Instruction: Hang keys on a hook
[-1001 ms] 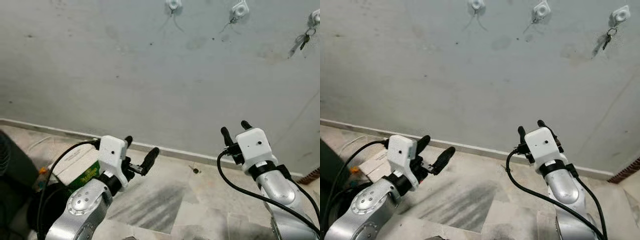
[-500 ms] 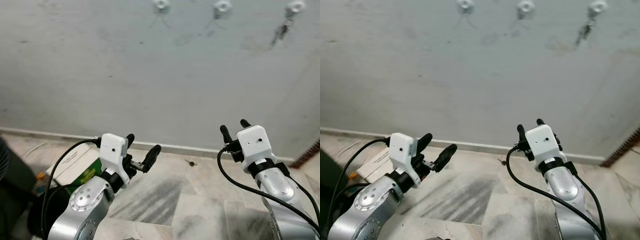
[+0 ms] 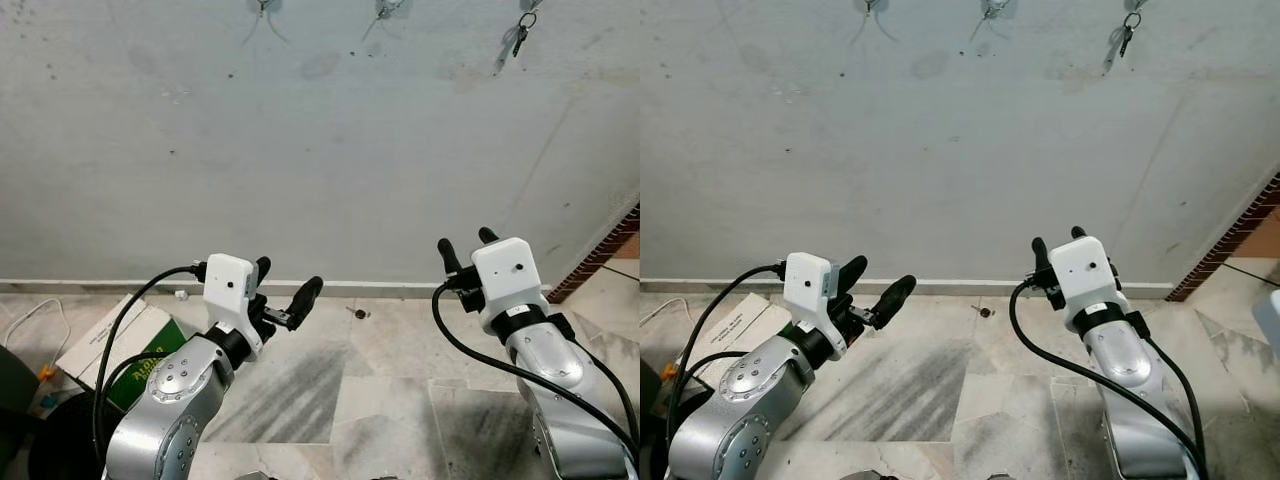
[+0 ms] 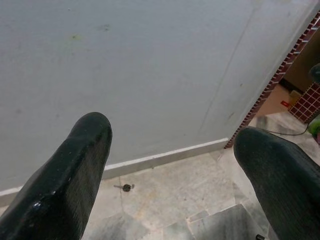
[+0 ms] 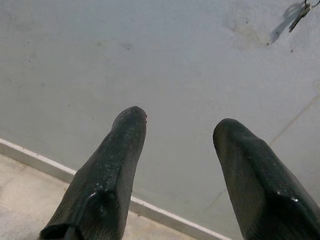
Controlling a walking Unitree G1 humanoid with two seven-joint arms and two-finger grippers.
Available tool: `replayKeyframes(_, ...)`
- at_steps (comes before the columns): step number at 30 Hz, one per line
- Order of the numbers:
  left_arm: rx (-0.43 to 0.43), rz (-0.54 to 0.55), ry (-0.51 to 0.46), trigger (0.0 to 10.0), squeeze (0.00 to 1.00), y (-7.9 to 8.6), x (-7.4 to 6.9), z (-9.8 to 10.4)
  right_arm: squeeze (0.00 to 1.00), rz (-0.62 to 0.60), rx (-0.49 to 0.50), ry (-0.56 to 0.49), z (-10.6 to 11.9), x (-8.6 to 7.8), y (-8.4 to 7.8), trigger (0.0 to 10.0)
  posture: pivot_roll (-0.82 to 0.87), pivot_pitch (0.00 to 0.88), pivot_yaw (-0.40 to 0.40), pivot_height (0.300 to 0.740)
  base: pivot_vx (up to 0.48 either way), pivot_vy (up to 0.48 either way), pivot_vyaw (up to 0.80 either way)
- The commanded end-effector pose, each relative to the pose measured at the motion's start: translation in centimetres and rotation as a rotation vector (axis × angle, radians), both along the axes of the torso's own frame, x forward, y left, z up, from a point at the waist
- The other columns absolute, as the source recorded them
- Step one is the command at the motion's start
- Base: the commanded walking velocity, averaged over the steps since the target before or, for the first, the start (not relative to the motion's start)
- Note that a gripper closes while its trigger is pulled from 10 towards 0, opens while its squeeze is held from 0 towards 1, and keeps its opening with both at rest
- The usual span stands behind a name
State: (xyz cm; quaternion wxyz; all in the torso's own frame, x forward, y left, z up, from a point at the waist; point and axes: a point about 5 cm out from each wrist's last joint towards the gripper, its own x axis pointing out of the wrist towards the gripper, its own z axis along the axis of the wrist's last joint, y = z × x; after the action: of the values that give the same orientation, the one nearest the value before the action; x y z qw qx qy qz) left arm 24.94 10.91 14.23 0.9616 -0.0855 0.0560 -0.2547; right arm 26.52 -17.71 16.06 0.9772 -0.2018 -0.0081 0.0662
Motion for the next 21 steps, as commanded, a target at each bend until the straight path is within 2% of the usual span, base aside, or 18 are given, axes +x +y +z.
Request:
replayKeyframes(1,0.004,0.006,0.017,10.0,0.0,0.08,0.16,-0.39,0.0,0.001,0.008,0.01,-0.04,0.07,0.17,10.0,-0.06,0.103,0.047,0.74,0.0,0.0,-0.77)
replayKeyframes(11,-0.006,-0.007,0.024,10.0,0.0,-0.43,0.23,-0.51,0.0,0.006,0.03,-0.009,0.19,0.11,0.51,10.0,-0.07,0.097,0.047,0.74,0.0,0.0,-0.76)
replayKeyframes(13,-0.008,-0.01,0.027,10.0,0.0,-0.49,0.24,-0.56,0.0,0.02,0.028,-0.029,0.44,-0.03,0.77,10.0,-0.07,0.097,0.047,0.74,0.0,0.0,0.0)
replayKeyframes(16,-0.015,-0.012,0.034,10.0,0.0,-0.61,0.28,-0.6,0.0,0.01,0.037,-0.001,0.16,0.1,0.89,10.0,-0.07,0.1,0.047,0.74,0.0,0.0,0.0)
replayKeyframes(21,-0.03,-0.021,0.034,10.0,0.0,-0.9,0.31,-0.55,0.0,0.0,0.06,0.006,0.17,0.42,0.96,10.0,-0.07,0.104,0.052,0.74,0.0,0.0,-0.65)
